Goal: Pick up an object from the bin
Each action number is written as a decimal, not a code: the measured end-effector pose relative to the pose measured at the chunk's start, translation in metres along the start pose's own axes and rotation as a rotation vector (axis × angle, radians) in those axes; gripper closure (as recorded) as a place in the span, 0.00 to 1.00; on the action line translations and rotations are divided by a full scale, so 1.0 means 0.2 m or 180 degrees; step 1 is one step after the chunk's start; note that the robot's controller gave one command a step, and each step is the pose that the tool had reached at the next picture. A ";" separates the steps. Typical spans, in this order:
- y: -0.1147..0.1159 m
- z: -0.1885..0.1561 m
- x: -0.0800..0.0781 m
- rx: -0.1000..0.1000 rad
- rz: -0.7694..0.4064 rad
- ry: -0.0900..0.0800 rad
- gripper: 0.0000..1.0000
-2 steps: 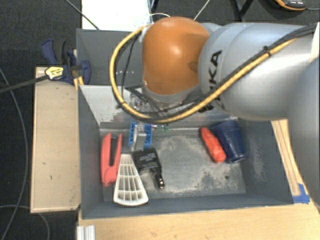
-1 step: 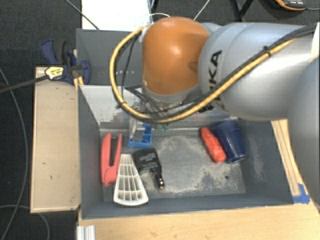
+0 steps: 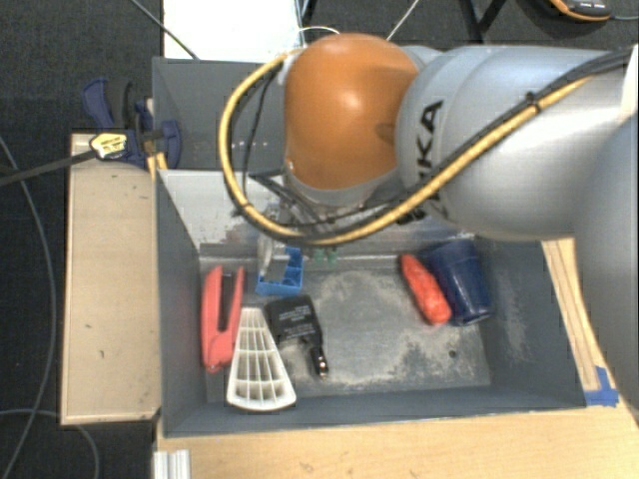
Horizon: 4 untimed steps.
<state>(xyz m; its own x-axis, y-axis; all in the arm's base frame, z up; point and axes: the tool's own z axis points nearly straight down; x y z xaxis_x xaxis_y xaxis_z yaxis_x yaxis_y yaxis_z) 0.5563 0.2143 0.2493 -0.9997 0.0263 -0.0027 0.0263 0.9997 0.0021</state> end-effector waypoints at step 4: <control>0.12 0.47 0.34 0.0000 -0.0653 -0.0006 1.00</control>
Offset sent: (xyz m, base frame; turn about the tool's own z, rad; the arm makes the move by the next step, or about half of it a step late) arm -0.0778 0.0015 -0.0617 -0.1886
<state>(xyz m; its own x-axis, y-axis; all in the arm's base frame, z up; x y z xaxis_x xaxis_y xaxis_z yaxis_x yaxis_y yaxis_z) 0.4887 0.2403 0.1553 -0.9840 -0.1780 -0.0048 -0.1780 0.9840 0.0012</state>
